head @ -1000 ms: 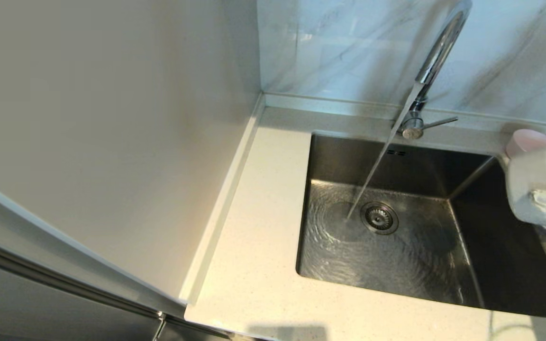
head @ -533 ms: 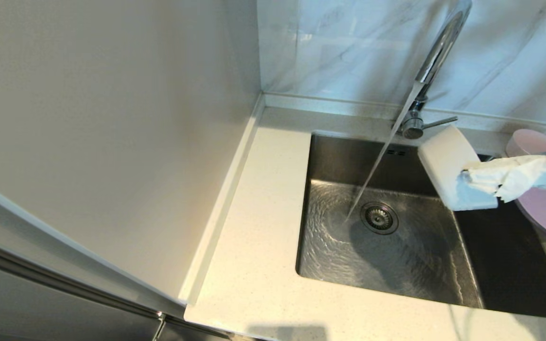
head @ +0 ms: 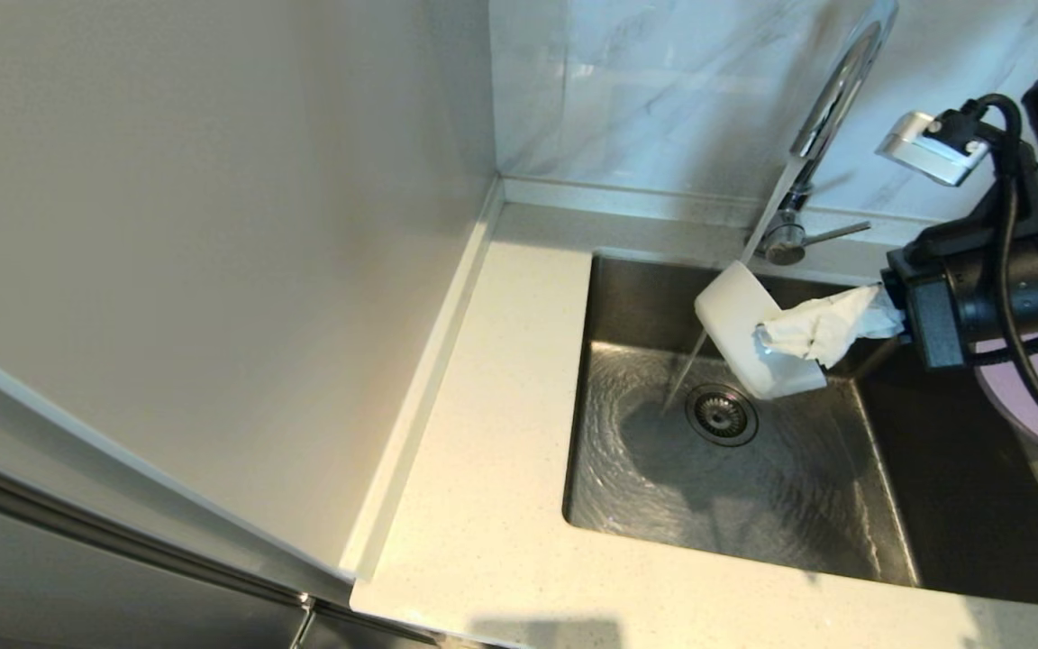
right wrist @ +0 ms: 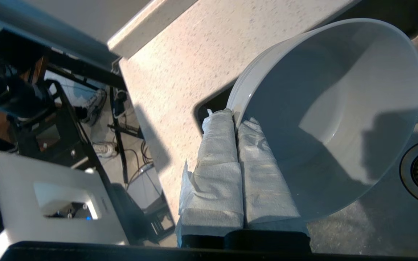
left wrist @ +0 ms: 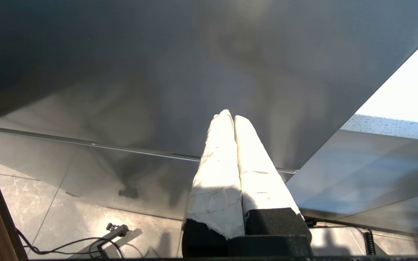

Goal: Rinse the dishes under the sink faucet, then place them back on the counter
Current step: Rinse the bowl

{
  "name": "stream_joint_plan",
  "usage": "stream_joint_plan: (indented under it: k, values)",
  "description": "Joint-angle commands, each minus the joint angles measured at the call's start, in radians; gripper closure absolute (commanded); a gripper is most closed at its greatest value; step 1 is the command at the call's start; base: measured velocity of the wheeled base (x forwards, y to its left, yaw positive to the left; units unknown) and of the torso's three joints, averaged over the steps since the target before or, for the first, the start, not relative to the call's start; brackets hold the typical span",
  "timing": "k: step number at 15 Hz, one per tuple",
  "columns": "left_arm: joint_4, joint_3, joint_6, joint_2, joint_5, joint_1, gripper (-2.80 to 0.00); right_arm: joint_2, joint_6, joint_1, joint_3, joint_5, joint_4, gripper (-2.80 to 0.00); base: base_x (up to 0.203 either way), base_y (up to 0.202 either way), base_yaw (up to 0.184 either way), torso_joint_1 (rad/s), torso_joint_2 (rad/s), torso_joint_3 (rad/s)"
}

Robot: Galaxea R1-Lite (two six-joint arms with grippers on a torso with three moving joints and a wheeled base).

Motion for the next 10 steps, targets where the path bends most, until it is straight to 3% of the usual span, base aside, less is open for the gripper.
stream_joint_plan:
  k: [1,5,10]
  values:
    - [0.000,0.000,0.000,0.000,0.000,0.000,0.00,0.108,0.056,-0.003,-0.098,0.001,-0.001,0.00,0.000,0.000,0.000,0.000,0.00,0.000]
    - [0.000,0.000,0.000,0.000,0.000,0.000,0.00,0.190,0.173,-0.004,-0.170,-0.096,-0.129,0.00,0.000,0.000,0.000,0.000,0.00,0.000]
    - [0.000,0.000,0.000,0.000,0.000,0.000,0.00,0.240,0.241,-0.023,-0.253,-0.185,-0.142,0.00,0.000,0.000,0.000,0.000,0.00,0.000]
